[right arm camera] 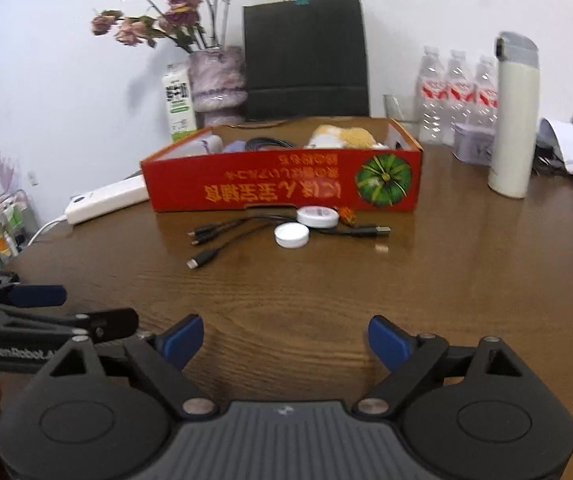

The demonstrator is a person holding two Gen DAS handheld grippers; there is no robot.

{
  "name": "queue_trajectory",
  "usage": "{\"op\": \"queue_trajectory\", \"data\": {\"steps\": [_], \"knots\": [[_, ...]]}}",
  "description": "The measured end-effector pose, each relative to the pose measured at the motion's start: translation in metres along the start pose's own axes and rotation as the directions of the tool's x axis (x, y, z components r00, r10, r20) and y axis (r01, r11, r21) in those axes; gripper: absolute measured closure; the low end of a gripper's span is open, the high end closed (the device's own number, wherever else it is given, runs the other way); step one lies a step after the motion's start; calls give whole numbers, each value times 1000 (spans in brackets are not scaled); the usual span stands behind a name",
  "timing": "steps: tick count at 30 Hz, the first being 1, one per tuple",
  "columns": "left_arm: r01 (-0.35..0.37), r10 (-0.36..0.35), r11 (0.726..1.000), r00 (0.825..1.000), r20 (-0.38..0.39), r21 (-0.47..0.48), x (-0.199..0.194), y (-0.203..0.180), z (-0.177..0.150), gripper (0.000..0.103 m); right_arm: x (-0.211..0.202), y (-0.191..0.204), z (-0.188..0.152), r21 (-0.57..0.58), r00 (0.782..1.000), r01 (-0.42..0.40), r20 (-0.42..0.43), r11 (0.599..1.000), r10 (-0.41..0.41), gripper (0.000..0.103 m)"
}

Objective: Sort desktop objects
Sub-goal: 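Withdraw both tools from the box back over the table, then grasp the black USB cable with the left tool while the right tool grasps a white round disc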

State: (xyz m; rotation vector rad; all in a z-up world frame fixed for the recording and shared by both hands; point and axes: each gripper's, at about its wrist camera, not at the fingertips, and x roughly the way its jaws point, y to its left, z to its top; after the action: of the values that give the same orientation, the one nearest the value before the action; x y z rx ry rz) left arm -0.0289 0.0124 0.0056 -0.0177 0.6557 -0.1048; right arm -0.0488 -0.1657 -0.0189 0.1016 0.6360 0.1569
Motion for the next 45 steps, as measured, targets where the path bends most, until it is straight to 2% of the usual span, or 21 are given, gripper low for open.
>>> {"op": "queue_trajectory", "data": {"steps": [6, 9, 11, 13, 17, 18, 20, 21, 22, 24, 26, 27, 29, 30, 31, 32, 34, 37, 39, 41, 45], "knots": [[2, -1, 1000, 1000, -25, 12, 3, -4, -3, 0, -3, -19, -3, 115, 999, -35, 21, 993, 32, 12], [30, -30, 999, 999, -15, 13, 5, -3, 0, 0, 2, -14, 0, 79, 1000, -25, -2, 997, 25, 12], [69, -69, 998, 997, 16, 11, 8, -2, 9, 1, 9, -16, 10, 58, 999, -28, -25, 998, 29, 12], [75, -76, 997, 997, 24, 34, 14, -6, 25, 4, 18, -21, 22, 47, 1000, -12, -14, 999, 13, 14], [125, -136, 976, 989, 56, 176, 33, -26, 54, 5, 37, -37, 54, 72, 1000, 19, 3, 997, -19, 22], [148, -163, 963, 985, 48, 223, 42, -32, 60, 5, 44, -44, 65, 102, 1000, 0, 2, 995, 0, 25], [148, -150, 943, 989, -15, 297, 65, -47, 71, 5, 59, -52, 82, 134, 998, -55, 0, 989, 55, 39], [154, -154, 929, 988, -29, 337, 76, -51, 74, 8, 68, -55, 89, 142, 997, -81, -5, 987, 83, 42], [148, -143, 919, 989, -41, 366, 87, -56, 76, 15, 81, -58, 97, 154, 995, -96, -21, 983, 100, 47], [136, -113, 915, 990, -83, 380, 105, -58, 82, 26, 101, -58, 105, 163, 992, -104, -57, 981, 115, 51], [184, -158, 918, 982, -101, 350, 114, -52, 87, 31, 121, -53, 109, 149, 990, -83, -99, 985, 98, 52], [204, -177, 921, 978, -108, 332, 116, -49, 89, 39, 128, -51, 109, 139, 989, -82, -107, 987, 98, 53], [251, -223, 927, 966, -128, 278, 120, -43, 92, 60, 133, -46, 109, 111, 993, -78, -84, 991, 88, 66], [252, -226, 929, 966, -126, 269, 119, -43, 91, 85, 133, -46, 109, 121, 993, -82, -78, 989, 92, 66], [235, -208, 924, 971, -117, 301, 115, -46, 88, 96, 131, -47, 108, 126, 993, -80, -73, 989, 89, 67], [226, -201, 921, 973, -110, 317, 112, -50, 87, 97, 127, -48, 106, 120, 995, -79, -57, 990, 86, 84], [195, -178, 929, 981, -84, 315, 104, -53, 79, 97, 112, -52, 107, 121, 997, -73, -18, 990, 76, 101], [145, -158, 947, 987, 24, 285, 77, -49, 78, 98, 82, -60, 104, 124, 997, -62, 57, 990, 55, 102], [138, -164, 957, 983, 85, 255, 55, -46, 82, 98, 69, -65, 99, 134, 996, -68, 66, 989, 60, 101], [144, -174, 962, 978, 115, 230, 40, -43, 89, 98, 59, -66, 93, 142, 992, -103, 81, 984, 93, 91], [143, -179, 969, 968, 177, 202, 6, -40, 95, 99, 43, -57, 83, 134, 989, -130, 88, 982, 119, 83]]}}
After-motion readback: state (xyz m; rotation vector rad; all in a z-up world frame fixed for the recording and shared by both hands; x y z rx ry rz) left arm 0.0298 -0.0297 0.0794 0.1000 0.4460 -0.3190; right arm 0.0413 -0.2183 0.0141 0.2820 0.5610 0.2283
